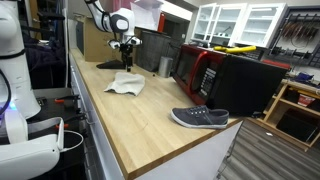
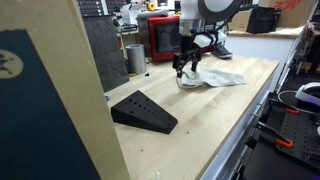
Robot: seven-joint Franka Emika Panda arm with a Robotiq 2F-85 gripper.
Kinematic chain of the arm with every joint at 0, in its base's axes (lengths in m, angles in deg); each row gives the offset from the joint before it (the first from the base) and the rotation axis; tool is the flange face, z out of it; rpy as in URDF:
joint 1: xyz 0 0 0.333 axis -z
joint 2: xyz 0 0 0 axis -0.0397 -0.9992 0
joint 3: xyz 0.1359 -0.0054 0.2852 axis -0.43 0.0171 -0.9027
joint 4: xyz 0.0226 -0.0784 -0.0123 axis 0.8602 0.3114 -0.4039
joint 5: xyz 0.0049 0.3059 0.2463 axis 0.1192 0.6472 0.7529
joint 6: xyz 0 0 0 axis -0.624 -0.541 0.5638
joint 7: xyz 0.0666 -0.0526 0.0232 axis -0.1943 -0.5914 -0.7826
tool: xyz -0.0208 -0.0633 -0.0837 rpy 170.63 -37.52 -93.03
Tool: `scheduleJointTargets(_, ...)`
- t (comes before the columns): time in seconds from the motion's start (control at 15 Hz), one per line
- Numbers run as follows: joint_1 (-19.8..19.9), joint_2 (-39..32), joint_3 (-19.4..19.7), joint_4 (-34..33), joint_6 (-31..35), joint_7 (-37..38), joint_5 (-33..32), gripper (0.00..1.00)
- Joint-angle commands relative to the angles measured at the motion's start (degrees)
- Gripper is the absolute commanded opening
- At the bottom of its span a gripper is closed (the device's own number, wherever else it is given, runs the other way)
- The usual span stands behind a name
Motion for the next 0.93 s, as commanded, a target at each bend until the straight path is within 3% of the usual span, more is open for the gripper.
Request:
scheduleJointTargets(0.0,0.1,1.6,0.8,-0.9,-9.4,-1.0,-2.5,1.0)
scheduleJointTargets(0.27,0.4,1.8,0.9,-3.2,-18.3,-1.7,-3.4,1.0)
scheduleJointTargets(0.87,-0.4,2.0,-0.1,-2.5,-17.2,-4.0,-5.3,1.0)
